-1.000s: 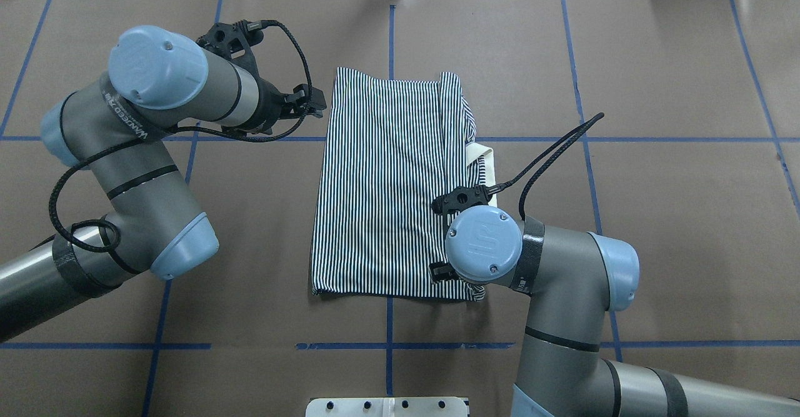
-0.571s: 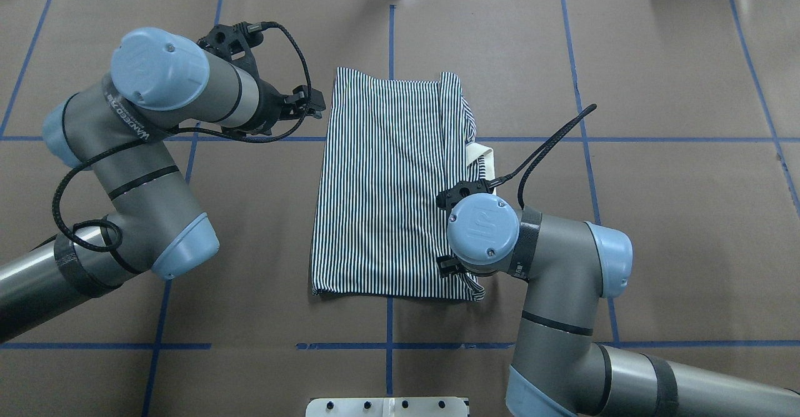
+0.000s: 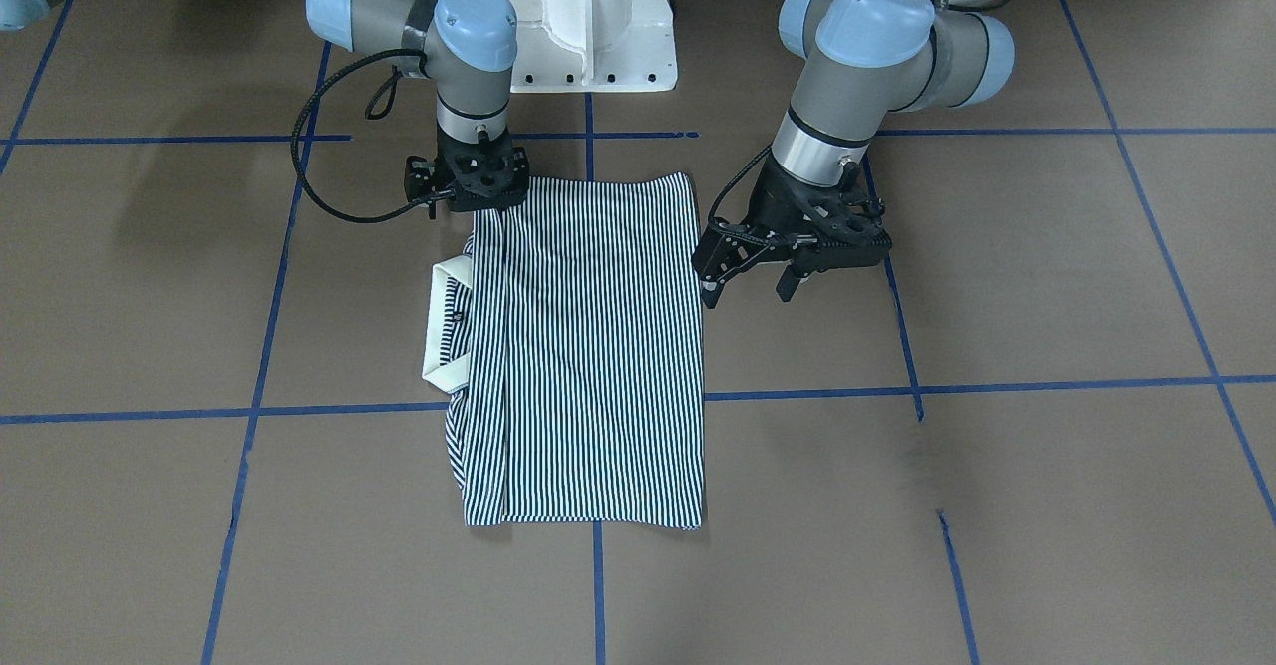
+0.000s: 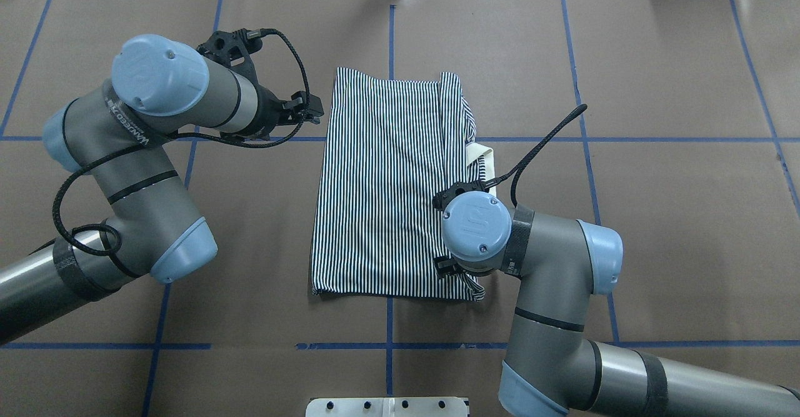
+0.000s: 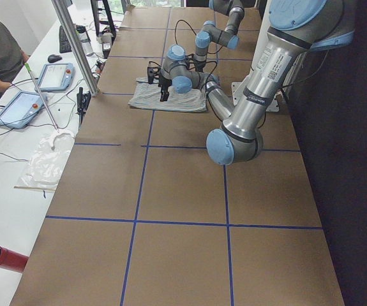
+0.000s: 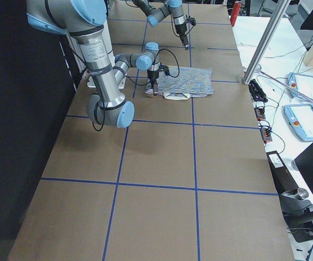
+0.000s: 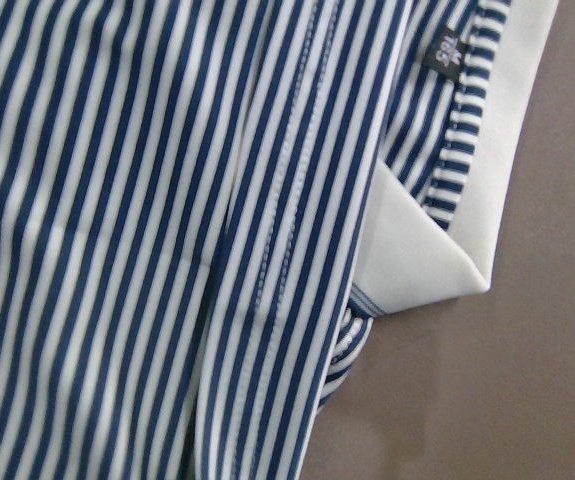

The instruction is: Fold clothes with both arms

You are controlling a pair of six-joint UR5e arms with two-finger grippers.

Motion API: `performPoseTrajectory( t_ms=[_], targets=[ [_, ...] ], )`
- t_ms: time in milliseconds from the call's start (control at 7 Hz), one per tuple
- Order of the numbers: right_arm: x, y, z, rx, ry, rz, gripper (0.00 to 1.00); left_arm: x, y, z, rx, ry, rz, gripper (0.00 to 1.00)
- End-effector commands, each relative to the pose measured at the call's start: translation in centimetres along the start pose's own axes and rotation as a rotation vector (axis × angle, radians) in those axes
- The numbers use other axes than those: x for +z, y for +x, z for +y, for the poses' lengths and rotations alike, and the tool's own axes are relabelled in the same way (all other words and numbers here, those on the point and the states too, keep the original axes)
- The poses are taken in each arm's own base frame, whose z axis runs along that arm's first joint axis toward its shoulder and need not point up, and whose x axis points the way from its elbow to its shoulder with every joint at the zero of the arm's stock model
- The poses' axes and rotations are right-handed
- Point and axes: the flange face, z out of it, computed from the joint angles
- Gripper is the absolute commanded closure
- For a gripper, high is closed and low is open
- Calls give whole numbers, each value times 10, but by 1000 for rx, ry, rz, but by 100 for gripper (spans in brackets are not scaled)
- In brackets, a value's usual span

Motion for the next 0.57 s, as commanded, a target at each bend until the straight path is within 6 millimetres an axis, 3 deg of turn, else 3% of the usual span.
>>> performPoseTrajectory(
  t_ms=[0,429],
  targets=[
    [2,2,-3,-1,-3,5,0,-2,1,1,0,1,5,0],
    [6,31,-15,-7,-26,10,0,-3,4,3,3,-3,9,0]
  ],
)
